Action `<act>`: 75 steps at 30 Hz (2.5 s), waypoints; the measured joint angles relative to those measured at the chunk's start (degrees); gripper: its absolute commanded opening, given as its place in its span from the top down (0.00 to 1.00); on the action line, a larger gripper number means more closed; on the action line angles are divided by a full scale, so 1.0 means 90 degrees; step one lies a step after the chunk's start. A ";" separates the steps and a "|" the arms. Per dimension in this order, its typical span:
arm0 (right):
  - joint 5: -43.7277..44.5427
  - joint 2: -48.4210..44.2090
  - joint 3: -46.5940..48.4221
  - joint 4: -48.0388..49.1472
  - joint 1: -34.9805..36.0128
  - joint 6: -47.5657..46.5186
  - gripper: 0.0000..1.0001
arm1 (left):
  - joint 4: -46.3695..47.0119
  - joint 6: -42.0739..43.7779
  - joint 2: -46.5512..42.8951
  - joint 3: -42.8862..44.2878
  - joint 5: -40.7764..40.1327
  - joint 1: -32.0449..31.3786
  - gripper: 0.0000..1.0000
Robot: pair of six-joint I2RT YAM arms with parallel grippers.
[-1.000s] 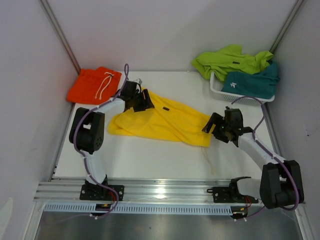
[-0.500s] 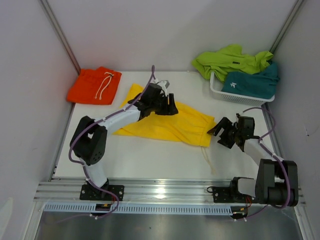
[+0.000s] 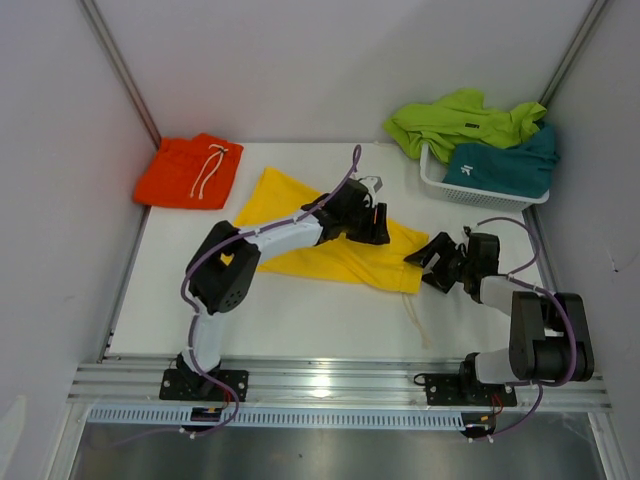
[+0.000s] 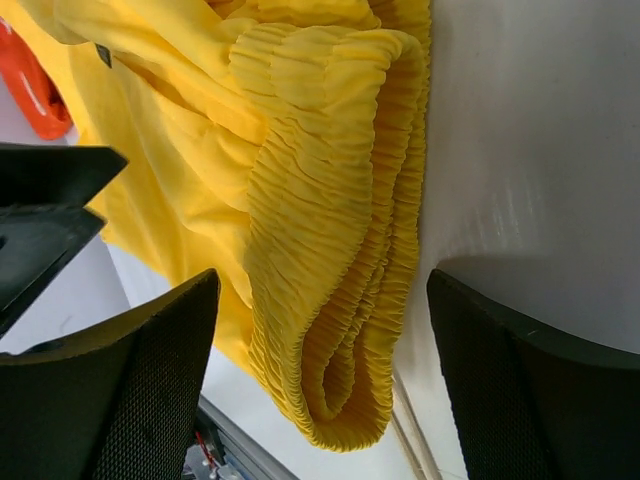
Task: Fold and stack the shorts
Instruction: Fold the shorts
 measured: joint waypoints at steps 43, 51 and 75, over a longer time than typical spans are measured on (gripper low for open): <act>0.0143 0.1163 -0.0299 0.2273 0.0736 0.1758 0.43 | -0.0508 0.0342 0.1117 0.0607 -0.0034 -0.0080 0.50; 0.0729 0.0908 0.0192 0.1132 0.0716 0.1336 0.41 | -0.0498 0.0350 0.1122 0.0614 -0.0053 -0.0097 0.51; 0.1098 0.1156 0.1073 -0.0027 0.0648 0.0517 1.00 | -0.0644 0.0381 0.0627 0.0284 0.0376 0.0143 0.38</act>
